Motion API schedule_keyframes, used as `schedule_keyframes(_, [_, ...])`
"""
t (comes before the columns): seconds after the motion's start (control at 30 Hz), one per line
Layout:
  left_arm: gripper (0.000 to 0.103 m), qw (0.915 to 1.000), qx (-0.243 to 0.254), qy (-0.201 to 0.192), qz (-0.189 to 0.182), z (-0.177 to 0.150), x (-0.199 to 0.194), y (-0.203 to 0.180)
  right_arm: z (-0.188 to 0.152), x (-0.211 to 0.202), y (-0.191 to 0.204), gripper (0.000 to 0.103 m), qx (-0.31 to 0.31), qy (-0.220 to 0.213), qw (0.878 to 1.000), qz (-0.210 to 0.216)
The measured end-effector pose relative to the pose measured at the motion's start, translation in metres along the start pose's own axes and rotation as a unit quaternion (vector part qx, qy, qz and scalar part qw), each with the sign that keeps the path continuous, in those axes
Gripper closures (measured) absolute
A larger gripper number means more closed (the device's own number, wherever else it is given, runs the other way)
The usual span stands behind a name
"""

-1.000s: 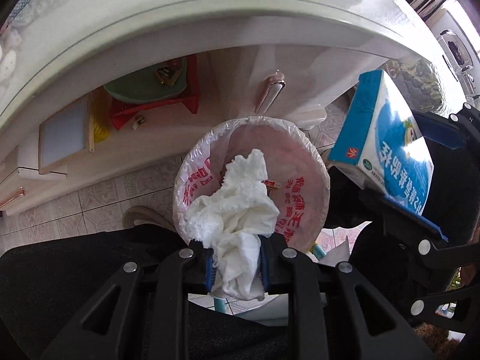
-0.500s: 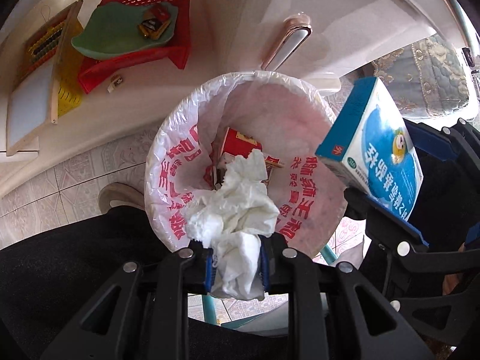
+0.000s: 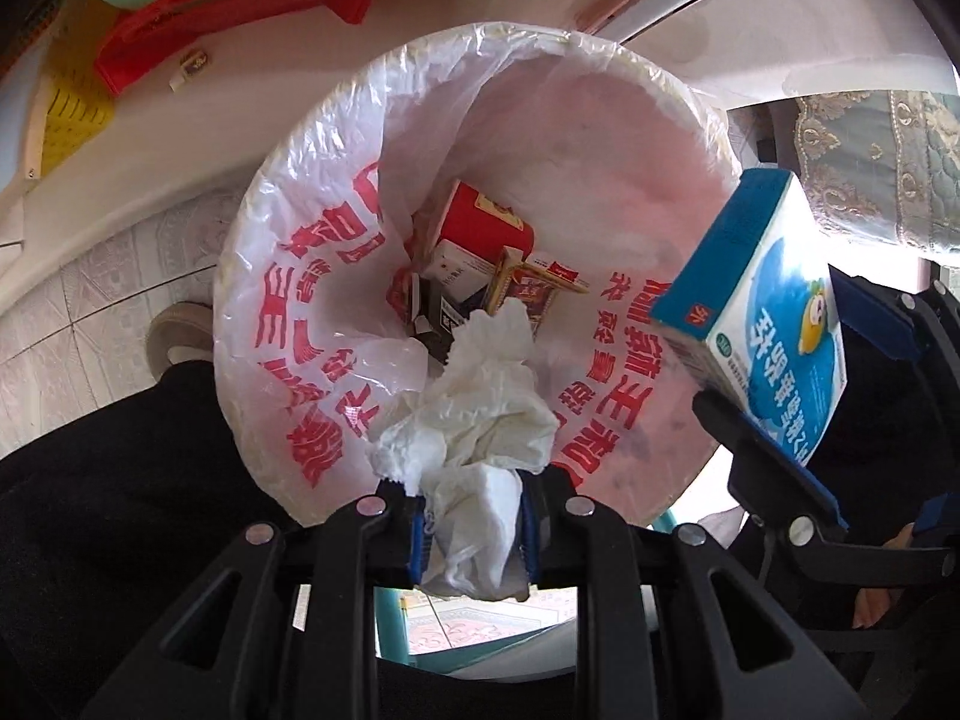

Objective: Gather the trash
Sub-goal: 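Open left tool dropping the tissue while right tool drops the medicine box into the wastebasket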

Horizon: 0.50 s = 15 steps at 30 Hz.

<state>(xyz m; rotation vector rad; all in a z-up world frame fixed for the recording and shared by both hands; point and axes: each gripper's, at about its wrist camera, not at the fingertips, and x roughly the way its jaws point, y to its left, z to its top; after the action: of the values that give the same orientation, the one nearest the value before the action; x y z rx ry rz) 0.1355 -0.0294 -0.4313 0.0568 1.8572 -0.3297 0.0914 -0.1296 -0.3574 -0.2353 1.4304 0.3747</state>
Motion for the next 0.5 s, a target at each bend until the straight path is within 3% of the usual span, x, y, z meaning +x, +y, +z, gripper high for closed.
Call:
schedule_keyframes(0.17, [0.08,0.9999,-0.007,0.008,-0.01,0.007,0.006,0.0,0.004,0.016,-0.005,0.038,0.008,0.013,1.0,0.008])
schedule_keyframes(0.5, [0.079,0.9998,-0.014,0.009,0.01,0.008,0.008,-0.001,0.005,0.023,-0.006,0.038,0.009,0.022,1.0,0.014])
